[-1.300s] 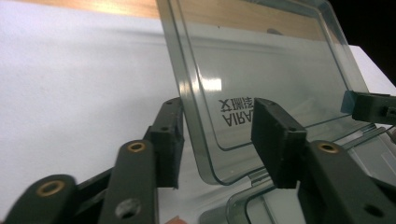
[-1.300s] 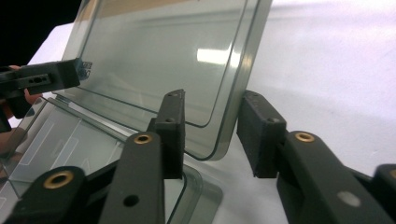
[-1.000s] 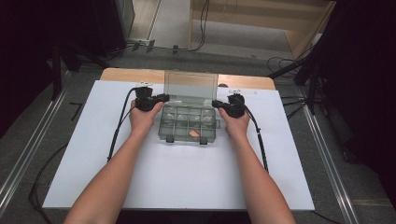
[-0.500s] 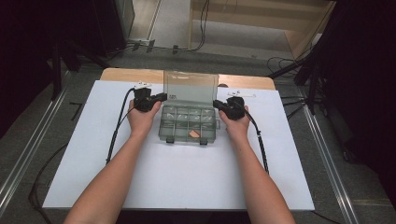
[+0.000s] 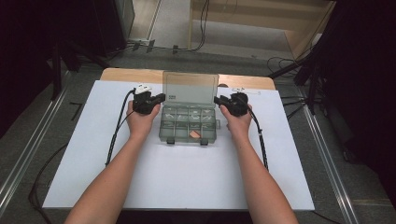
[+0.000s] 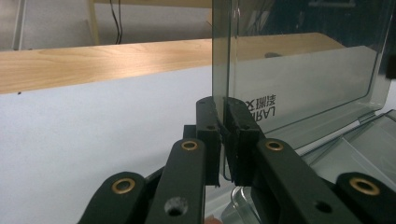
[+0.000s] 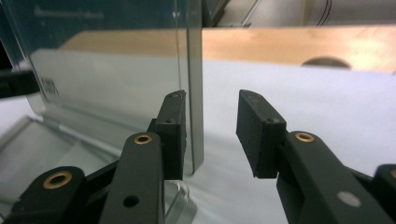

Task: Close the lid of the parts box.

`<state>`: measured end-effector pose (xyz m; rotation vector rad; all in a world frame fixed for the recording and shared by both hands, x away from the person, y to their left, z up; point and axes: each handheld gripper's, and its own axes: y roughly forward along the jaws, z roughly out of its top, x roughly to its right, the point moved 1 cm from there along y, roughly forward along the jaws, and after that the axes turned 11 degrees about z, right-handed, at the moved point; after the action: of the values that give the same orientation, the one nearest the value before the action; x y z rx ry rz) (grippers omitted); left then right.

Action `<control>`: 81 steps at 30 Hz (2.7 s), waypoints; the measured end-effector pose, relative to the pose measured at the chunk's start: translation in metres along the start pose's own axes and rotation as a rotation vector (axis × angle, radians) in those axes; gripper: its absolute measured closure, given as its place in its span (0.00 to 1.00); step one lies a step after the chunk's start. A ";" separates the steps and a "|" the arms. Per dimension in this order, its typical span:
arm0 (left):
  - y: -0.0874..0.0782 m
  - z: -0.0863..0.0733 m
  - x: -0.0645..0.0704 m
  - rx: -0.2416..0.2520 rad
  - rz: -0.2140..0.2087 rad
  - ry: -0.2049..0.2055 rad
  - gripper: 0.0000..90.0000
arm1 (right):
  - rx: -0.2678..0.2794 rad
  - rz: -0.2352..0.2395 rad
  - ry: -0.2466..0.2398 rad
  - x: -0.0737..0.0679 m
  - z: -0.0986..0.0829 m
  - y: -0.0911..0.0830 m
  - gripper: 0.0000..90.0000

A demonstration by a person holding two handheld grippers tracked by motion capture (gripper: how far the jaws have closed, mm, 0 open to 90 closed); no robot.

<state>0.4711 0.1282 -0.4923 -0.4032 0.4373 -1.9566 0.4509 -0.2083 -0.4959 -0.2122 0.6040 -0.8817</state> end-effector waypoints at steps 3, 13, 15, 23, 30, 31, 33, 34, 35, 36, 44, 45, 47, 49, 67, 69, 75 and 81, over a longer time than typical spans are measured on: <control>-0.001 0.000 0.001 0.010 0.004 0.012 0.94 | 0.023 -0.012 -0.015 -0.002 0.009 -0.004 0.69; -0.002 -0.002 0.002 0.036 0.004 0.027 0.94 | 0.022 -0.030 -0.065 -0.009 0.027 -0.004 0.84; -0.003 -0.002 0.002 0.044 0.004 0.029 0.94 | 0.029 -0.027 -0.054 -0.010 0.028 -0.003 0.84; -0.002 -0.003 0.002 0.056 -0.004 0.033 0.94 | 0.017 -0.039 -0.048 -0.013 0.032 -0.001 0.93; -0.001 -0.005 0.000 0.047 -0.018 0.024 0.93 | 0.034 -0.058 -0.050 -0.018 0.029 -0.002 0.94; -0.002 -0.004 -0.001 0.044 -0.022 0.018 0.92 | 0.037 -0.061 -0.049 -0.018 0.029 -0.002 0.94; -0.002 -0.004 -0.004 0.036 -0.008 0.002 0.81 | 0.044 -0.069 -0.054 -0.020 0.028 -0.002 0.95; -0.003 -0.003 -0.007 0.028 -0.016 -0.012 0.74 | 0.049 -0.071 -0.053 -0.020 0.027 -0.002 0.95; -0.004 -0.003 -0.009 0.022 -0.022 -0.022 0.70 | 0.055 -0.069 -0.054 -0.020 0.027 -0.002 0.95; -0.006 -0.002 -0.012 0.007 -0.028 -0.030 0.66 | 0.057 -0.068 -0.059 -0.020 0.026 -0.002 0.95; -0.023 0.013 -0.027 0.013 -0.145 -0.112 0.75 | 0.066 -0.078 -0.076 -0.024 0.024 -0.003 0.95; -0.024 0.016 -0.028 0.006 -0.152 -0.115 0.81 | 0.070 -0.080 -0.076 -0.024 0.023 -0.003 0.95; -0.023 0.020 -0.028 -0.005 -0.152 -0.123 0.91 | 0.074 -0.076 -0.081 -0.025 0.022 -0.004 0.95; -0.020 0.024 -0.029 -0.019 -0.169 -0.139 0.98 | 0.078 -0.077 -0.088 -0.025 0.021 -0.005 0.95; 0.009 0.045 -0.024 -0.104 -0.184 -0.196 0.99 | 0.090 -0.034 -0.140 -0.028 0.014 -0.016 0.94; 0.007 0.047 -0.022 -0.091 -0.191 -0.198 0.99 | 0.088 -0.027 -0.137 -0.027 0.014 -0.017 0.94; 0.002 0.049 -0.022 -0.077 -0.200 -0.188 0.99 | 0.084 0.005 -0.125 -0.025 0.014 -0.019 0.91; -0.001 0.050 -0.020 -0.063 -0.201 -0.174 0.99 | 0.083 0.051 -0.100 -0.025 0.014 -0.027 0.74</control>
<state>0.5016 0.1406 -0.4493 -0.6750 0.3580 -2.0833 0.4293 -0.2071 -0.4636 -0.1637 0.4771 -0.8403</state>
